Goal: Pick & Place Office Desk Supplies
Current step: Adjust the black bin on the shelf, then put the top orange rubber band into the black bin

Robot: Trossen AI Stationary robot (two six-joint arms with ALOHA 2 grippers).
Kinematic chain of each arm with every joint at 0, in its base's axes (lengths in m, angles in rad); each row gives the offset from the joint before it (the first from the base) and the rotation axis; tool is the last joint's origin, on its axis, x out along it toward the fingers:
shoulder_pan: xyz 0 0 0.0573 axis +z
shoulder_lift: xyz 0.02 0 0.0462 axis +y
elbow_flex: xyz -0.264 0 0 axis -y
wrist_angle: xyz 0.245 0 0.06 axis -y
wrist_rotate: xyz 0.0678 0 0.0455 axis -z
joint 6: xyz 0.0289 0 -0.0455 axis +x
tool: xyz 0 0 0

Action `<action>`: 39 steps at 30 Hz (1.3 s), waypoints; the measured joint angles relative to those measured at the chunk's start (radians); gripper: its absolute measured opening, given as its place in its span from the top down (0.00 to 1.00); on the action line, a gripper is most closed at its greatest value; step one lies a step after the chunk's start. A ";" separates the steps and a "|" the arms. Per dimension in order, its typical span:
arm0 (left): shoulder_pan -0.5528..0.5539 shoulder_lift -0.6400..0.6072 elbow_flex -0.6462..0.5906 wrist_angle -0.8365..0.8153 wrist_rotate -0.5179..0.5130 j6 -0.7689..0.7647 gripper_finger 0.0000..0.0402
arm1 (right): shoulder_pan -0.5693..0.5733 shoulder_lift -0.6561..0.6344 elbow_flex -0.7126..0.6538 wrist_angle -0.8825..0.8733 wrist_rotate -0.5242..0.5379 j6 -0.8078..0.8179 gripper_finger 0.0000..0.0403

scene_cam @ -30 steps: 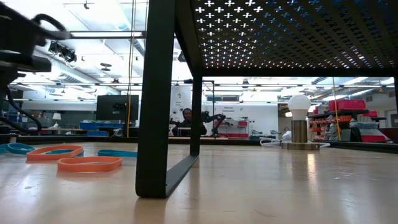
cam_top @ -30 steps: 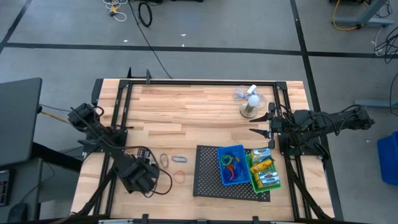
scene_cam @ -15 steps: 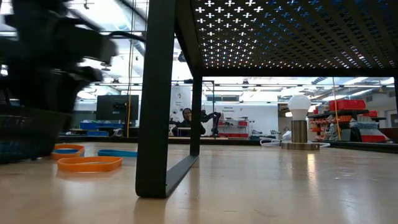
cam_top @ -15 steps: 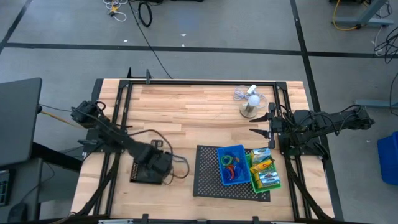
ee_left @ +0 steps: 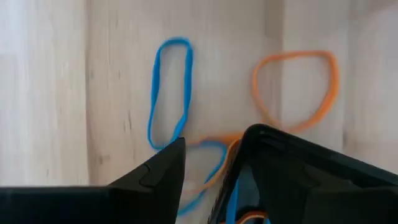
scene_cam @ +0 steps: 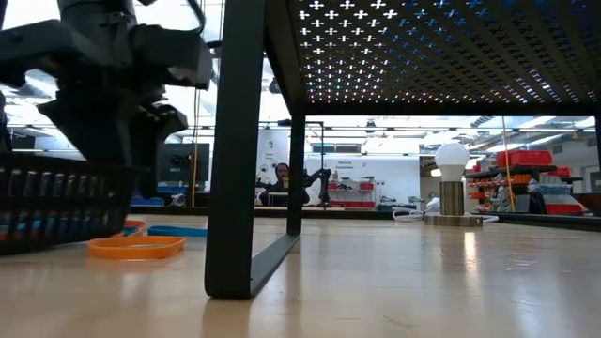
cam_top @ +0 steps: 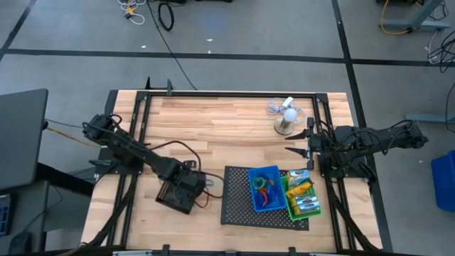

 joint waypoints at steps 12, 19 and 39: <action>-0.047 0.000 0.000 0.076 0.090 -0.108 0.54 | 0.000 0.000 0.000 0.000 0.000 0.007 0.60; -0.122 0.001 0.000 0.115 0.126 -0.222 0.53 | 0.000 0.000 0.000 0.000 0.000 0.007 0.60; -0.039 0.021 0.001 0.121 -0.123 -0.284 0.53 | 0.000 0.001 0.000 0.047 0.000 0.010 0.60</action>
